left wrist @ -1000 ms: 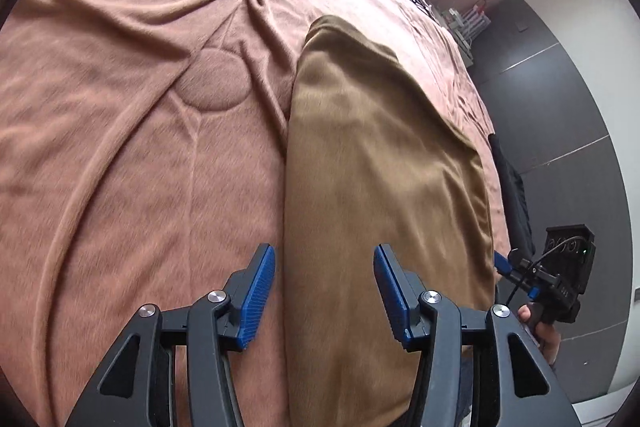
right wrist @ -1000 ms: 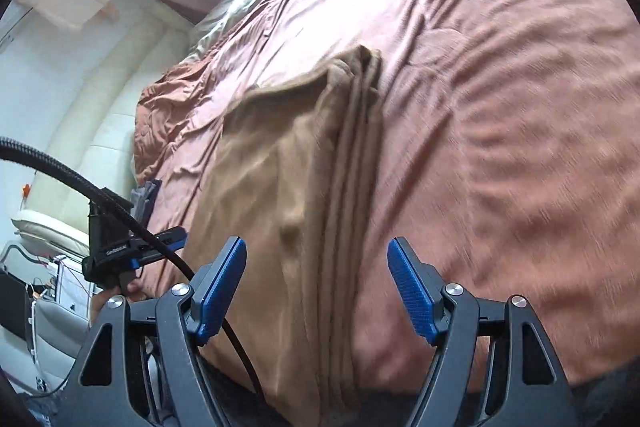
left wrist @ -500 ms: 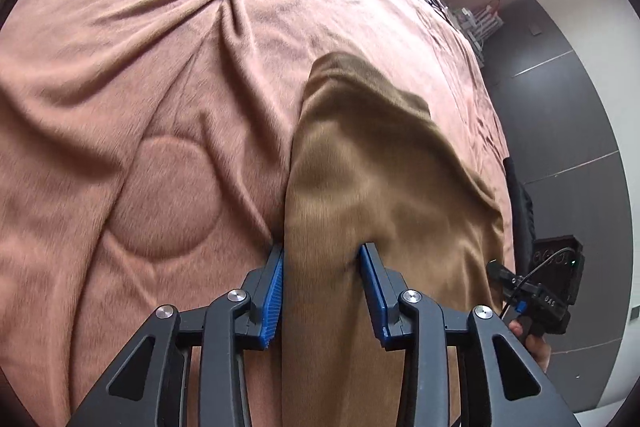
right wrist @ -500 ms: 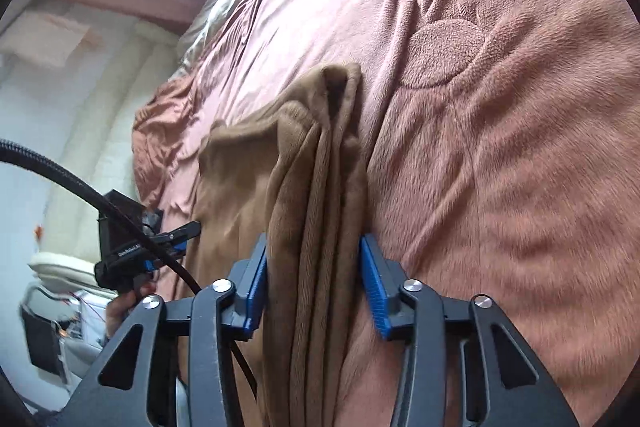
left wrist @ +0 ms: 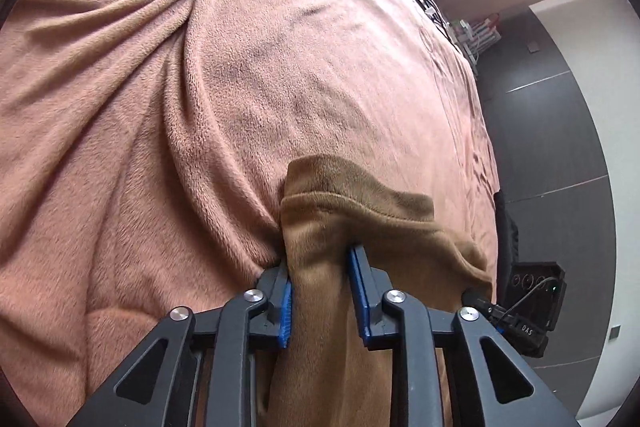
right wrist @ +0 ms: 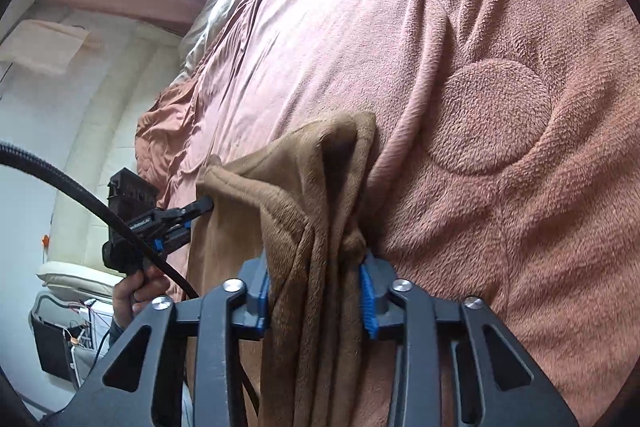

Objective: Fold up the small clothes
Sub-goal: 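Grasp the folded shirt end with both tools and lift it, then carry the lifted folded shirt with both tools toward the black garment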

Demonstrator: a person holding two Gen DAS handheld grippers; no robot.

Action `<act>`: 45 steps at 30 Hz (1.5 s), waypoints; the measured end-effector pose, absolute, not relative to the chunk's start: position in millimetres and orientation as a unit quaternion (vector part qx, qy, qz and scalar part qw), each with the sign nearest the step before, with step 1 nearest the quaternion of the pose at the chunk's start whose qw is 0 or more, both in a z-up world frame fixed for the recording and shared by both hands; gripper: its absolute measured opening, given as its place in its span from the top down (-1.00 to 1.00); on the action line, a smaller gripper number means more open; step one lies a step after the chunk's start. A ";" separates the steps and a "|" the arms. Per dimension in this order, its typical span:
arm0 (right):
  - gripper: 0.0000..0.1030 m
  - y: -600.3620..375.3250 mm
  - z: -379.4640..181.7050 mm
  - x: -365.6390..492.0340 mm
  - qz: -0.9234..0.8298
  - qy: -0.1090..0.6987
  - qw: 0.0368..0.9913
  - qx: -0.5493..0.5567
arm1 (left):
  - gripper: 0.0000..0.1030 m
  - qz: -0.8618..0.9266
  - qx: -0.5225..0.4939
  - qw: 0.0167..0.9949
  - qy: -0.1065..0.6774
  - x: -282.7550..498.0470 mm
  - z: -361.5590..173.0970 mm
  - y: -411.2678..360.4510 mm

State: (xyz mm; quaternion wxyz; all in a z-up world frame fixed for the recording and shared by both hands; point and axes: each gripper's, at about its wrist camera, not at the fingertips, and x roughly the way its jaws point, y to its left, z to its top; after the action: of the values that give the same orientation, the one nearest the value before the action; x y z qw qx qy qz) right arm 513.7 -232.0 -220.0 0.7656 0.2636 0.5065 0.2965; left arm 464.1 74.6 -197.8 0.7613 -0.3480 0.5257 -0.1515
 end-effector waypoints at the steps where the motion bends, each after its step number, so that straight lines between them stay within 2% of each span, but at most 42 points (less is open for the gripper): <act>1: 0.57 -234.0 -221.1 515.1 0.293 0.507 0.766 0.266 | 0.64 -0.151 -0.356 0.759 0.524 464.7 -199.0 76.2; 3: 0.62 -231.8 -217.1 514.9 0.289 0.503 0.772 0.260 | 0.82 -0.150 -0.373 0.753 0.522 462.6 -197.7 78.3; 6: 0.68 -220.9 -198.2 504.5 0.285 0.491 0.791 0.230 | 0.87 -0.152 -0.356 0.770 0.507 453.5 -177.4 76.5; 23: 0.72 -242.7 -113.9 396.5 0.339 0.395 0.829 0.203 | 0.89 -0.186 -0.304 0.831 0.426 373.2 -23.0 54.5; 28: 0.73 -260.6 -100.7 364.9 0.339 0.386 0.835 0.196 | 0.89 -0.194 -0.316 0.837 0.403 345.1 4.8 48.2; 35: 0.73 -287.7 -31.0 291.7 0.345 0.319 0.865 0.177 | 0.89 -0.213 -0.297 0.858 0.360 290.3 64.9 34.9; 45: 0.73 -361.2 50.2 186.5 0.326 0.249 0.900 0.150 | 0.89 -0.260 -0.251 0.879 0.311 223.4 151.8 -27.4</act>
State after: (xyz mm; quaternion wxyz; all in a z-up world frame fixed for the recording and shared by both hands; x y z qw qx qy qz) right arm 186.5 -361.2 50.2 0.8997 0.1497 0.2486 0.3262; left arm 223.4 -27.4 151.8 0.8788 -0.2514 0.3108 -0.2604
